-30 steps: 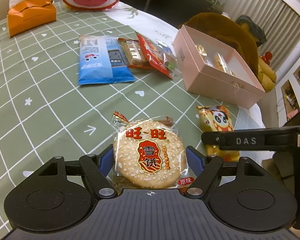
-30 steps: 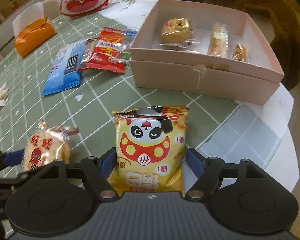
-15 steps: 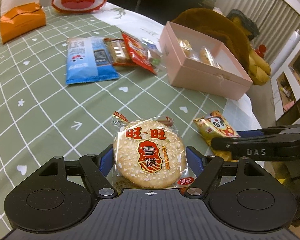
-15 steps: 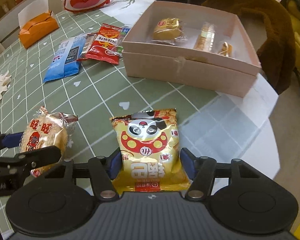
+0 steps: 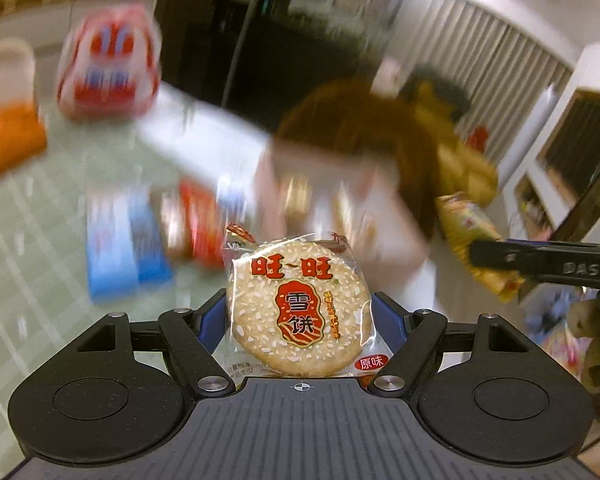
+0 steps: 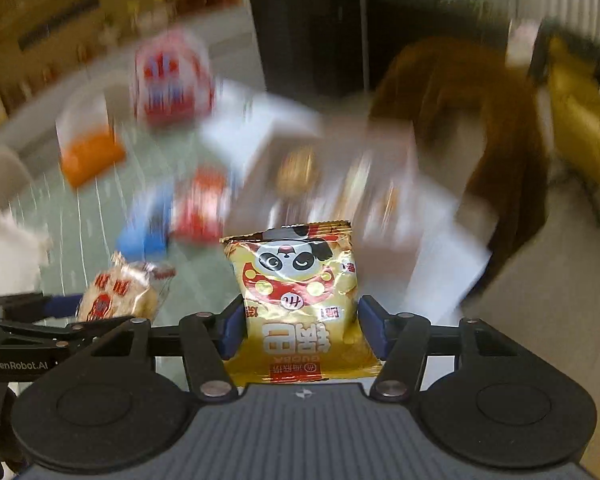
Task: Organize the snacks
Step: 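Carry the rice cracker and panda bag in both tools over the pink box, then open both tools to drop the rice cracker and panda bag into the box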
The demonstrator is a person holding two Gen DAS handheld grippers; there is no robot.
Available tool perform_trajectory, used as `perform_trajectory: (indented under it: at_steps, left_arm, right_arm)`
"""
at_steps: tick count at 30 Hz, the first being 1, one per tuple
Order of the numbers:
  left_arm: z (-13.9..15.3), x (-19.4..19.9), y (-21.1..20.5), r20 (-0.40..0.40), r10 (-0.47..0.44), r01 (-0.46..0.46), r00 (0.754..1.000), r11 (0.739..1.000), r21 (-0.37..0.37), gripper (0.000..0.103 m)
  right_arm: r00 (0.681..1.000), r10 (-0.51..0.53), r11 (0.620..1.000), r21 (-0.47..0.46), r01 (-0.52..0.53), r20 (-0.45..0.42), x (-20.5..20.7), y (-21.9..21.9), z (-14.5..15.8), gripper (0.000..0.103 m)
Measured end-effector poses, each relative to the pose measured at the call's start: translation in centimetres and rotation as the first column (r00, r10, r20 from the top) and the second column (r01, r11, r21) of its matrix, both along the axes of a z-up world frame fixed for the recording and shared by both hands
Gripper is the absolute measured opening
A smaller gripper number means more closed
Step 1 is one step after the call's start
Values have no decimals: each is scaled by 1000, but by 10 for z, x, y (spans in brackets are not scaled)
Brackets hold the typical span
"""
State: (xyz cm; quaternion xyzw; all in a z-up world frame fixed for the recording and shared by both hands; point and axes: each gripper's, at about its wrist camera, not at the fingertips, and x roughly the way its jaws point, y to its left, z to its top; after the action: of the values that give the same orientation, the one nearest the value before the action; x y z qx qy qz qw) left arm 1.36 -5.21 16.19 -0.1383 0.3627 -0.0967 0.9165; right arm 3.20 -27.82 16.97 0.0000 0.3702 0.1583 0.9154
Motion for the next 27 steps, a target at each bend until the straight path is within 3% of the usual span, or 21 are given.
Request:
perform_trajectory:
  at_steps: [4, 8, 11, 13, 16, 18, 21, 24, 27]
  left_arm:
    - [49, 49, -2, 57, -3, 6, 998, 999, -46, 81]
    - [65, 109, -27, 35, -38, 37, 999, 999, 7, 81]
    - [43, 157, -45, -61, -59, 57, 996, 998, -32, 82]
    - [10, 185, -59, -137, -52, 42, 989, 996, -74, 82]
    - [-42, 210, -76, -250, -41, 24, 967, 997, -72, 81]
    - [-58, 212, -74, -258, 10, -38, 966, 994, -103, 76]
    - [-60, 212, -62, -234, 45, -86, 971, 982, -168, 76]
    - [-50, 205, -52, -210, 82, -115, 974, 982, -150, 76]
    - [-43, 195, -28, -200, 178, -206, 963, 971, -125, 76]
  right_arm:
    - [988, -27, 1000, 0, 28, 153, 27, -21, 65, 59]
    - [978, -53, 998, 26, 48, 200, 57, -43, 84, 59]
    - [982, -29, 999, 35, 23, 186, 75, -55, 67, 59]
    - [989, -12, 999, 41, 6, 148, 92, -64, 47, 59]
    - [997, 12, 998, 63, -17, 82, 117, -74, 16, 59]
    - [998, 28, 997, 74, -33, 61, 133, -78, 3, 59]
    - [998, 57, 993, 104, -61, 40, 159, -77, -11, 59]
    - [996, 87, 984, 158, -85, -9, 186, -63, -21, 60]
    - [987, 142, 971, 203, -124, -76, 215, -40, -34, 64]
